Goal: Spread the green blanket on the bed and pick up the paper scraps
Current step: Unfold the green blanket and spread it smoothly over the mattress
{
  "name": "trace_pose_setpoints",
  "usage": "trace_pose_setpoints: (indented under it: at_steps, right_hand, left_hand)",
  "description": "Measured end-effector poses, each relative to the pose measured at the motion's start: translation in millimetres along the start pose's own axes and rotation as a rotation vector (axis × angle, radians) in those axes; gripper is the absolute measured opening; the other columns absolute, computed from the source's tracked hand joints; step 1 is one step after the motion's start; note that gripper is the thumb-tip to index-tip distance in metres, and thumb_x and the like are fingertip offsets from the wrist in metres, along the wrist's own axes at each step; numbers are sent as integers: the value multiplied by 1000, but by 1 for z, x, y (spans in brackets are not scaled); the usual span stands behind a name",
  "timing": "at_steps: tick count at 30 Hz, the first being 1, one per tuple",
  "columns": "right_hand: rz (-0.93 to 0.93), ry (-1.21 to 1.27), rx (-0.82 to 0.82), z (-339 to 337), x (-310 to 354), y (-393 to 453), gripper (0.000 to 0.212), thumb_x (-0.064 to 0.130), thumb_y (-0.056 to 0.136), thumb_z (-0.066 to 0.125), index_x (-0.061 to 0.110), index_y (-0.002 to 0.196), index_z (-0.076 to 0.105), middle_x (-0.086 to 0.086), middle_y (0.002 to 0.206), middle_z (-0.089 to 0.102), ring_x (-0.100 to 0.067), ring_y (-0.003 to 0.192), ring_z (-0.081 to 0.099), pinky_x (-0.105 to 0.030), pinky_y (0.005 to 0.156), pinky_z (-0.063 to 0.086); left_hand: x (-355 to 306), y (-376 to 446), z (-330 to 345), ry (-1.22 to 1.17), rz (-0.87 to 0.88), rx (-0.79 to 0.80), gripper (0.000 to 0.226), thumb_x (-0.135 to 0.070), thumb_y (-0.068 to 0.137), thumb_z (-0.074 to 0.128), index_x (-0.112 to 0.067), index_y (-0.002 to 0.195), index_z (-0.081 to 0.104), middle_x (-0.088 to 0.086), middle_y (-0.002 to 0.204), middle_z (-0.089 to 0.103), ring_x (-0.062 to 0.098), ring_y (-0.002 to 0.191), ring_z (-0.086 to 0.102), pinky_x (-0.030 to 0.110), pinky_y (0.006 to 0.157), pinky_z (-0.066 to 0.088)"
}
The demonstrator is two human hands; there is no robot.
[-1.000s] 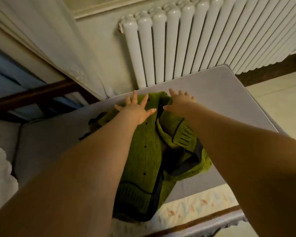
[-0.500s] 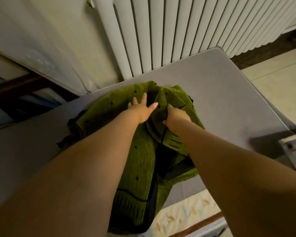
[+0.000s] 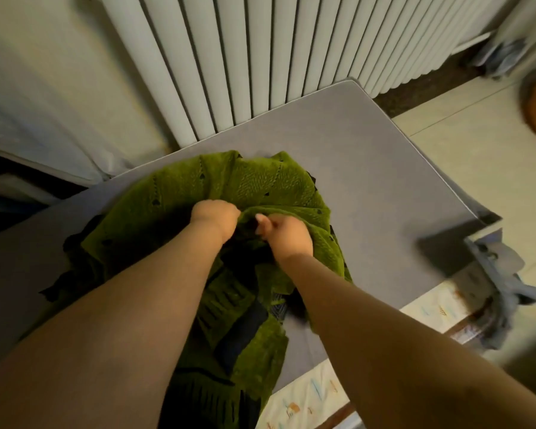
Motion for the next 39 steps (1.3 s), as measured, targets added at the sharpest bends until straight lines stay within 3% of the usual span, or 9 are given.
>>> trace_pose_setpoints:
  at_steps: [4,7,11,15,21,26,32,36,39]
  right_hand:
    - [279,-70,-392,-38,-54,4,33,39,98,45,16,119,56,-10,123,53,-32,115,52,-40,93,44]
    - [575,-139,-211,-29,-94,11,54,44,95,49,17,140,40,-13,143,40,-36,132,38,-48,109,33]
    - [610,-15,82,-5,-117,17,72,50,91,56,16,148,28,-15,145,42,-37,132,43,-47,109,38]
    - [679,86,29,-1,-136,16,79,53,87,60,9,145,30,-17,142,46,-37,128,47,-46,105,43]
    - [585,58,180,-5,-127,18,41,27,91,61,5,126,55,-13,111,61,-30,104,61,-36,87,53]
    - [279,256,360,-2,-92,23,36,10,90,58,26,121,65,-5,104,67,-18,87,61,-27,78,49]
    - [427,542,547,16,-111,18,46,69,78,58,30,99,70,3,104,63,-12,86,54,-27,73,43]
    - [501,183,138,-3,-142,56,55,60,93,44,19,125,60,-14,131,57,-34,119,53,-45,105,42]
    - [541,-85,384,12,-153,55,75,62,86,55,17,145,40,-15,145,44,-36,133,42,-49,111,35]
  left_hand:
    - [-10,-9,31,210,30,268,29,-7,92,46,-14,115,62,5,119,59,26,105,58,34,76,47]
    - [-19,-12,47,330,108,535,31,-10,94,48,-4,124,56,10,116,57,23,94,57,35,89,51]
    - [-20,-10,45,287,-9,733,84,-68,85,48,-12,146,35,10,144,42,31,125,46,38,88,44]
    - [-30,15,32,-253,-125,438,86,-68,92,13,-5,145,37,18,152,31,35,136,36,44,108,33]
    - [-56,33,8,-510,-52,108,62,-53,99,28,-12,145,33,15,143,44,34,125,47,47,99,45]
    - [-79,44,2,-451,28,113,75,-52,93,48,-24,153,14,16,156,11,37,136,35,46,107,39]
    - [-73,43,16,-151,-14,30,46,-49,91,52,-27,131,54,9,141,29,32,126,35,45,100,42]
    - [-57,49,22,-821,-172,30,50,-32,95,52,-20,142,44,11,145,42,31,125,48,42,103,43]
    - [-39,48,30,-1407,-307,13,55,-31,95,54,-23,146,36,9,142,47,26,115,54,39,92,50]
Point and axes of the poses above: each hand's wrist, its own y-axis towards the middle knuckle, its own z-axis out of the palm, x = y × z, the point moved 6 cm from there along y, towards the middle knuckle
